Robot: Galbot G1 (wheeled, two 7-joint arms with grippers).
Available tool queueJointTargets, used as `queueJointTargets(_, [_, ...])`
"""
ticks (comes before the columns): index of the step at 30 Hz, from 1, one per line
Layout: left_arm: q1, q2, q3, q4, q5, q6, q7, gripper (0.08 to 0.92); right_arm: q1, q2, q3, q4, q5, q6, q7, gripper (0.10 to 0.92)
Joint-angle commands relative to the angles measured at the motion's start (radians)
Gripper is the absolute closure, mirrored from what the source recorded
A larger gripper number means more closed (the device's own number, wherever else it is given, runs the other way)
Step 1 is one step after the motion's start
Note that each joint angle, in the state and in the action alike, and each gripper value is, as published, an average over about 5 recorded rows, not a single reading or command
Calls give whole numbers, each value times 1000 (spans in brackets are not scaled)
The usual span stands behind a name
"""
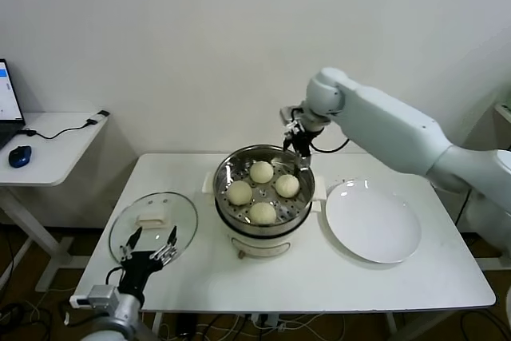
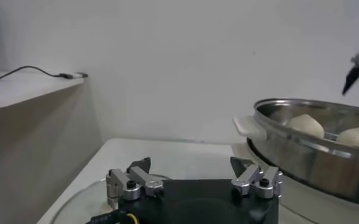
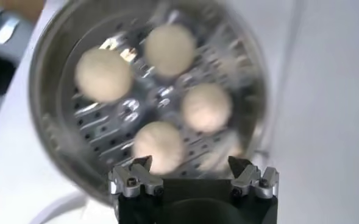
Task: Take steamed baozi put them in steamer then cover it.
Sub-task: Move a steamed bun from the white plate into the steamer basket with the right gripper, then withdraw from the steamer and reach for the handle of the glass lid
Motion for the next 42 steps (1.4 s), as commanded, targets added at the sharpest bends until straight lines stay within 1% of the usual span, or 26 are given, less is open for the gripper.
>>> queueJointTargets(1, [-13, -6, 18, 12, -40, -72, -17, 177, -237, -214, 403, 208, 194, 32, 406, 203])
queueJointTargets(7, [-55, -14, 7, 21, -63, -75, -46, 177, -524, -288, 700, 319, 223, 108, 558, 203])
queueJointTargets(11, [-88, -10, -1, 38, -58, -86, -52, 177, -750, -268, 969, 399, 266, 161, 657, 203])
queueJointTargets(14, [-112, -9, -2, 54, -32, -106, -53, 177, -942, -220, 1159, 456, 309, 221, 742, 203])
queueJointTargets(18, [-135, 0, -6, 76, -8, -135, -30, 177, -1151, -143, 1321, 503, 376, 347, 844, 203])
queueJointTargets(21, [-155, 5, -18, 101, 34, -153, -13, 177, -1276, -73, 1402, 520, 404, 427, 889, 203])
queueJointTargets(25, [-186, 8, -30, 140, 134, -182, -2, 177, -1441, 43, 1496, 553, 425, 471, 912, 203])
queueJointTargets(28, [-214, 7, -37, 191, 271, -220, -13, 177, -1544, 112, 1533, 562, 447, 499, 932, 203])
queueJointTargets(31, [-225, 12, -48, 236, 485, -285, -29, 177, -1634, 145, 1547, 568, 483, 529, 965, 203])
queueJointTargets(34, [-206, 27, -57, 246, 731, -347, -39, 177, -1723, 131, 1554, 584, 545, 548, 993, 203])
queueJointTargets(38, [-163, 40, -67, 233, 1017, -355, -60, 177, -1806, 88, 1578, 594, 582, 559, 1004, 203])
queueJointTargets(39, [-153, 43, -65, 233, 1071, -348, -73, 177, -1815, 86, 1586, 594, 583, 559, 1004, 203])
queueJointTargets(42, [-131, 65, -49, 271, 1252, -350, -160, 177, -1817, 88, 1601, 584, 577, 558, 1003, 203])
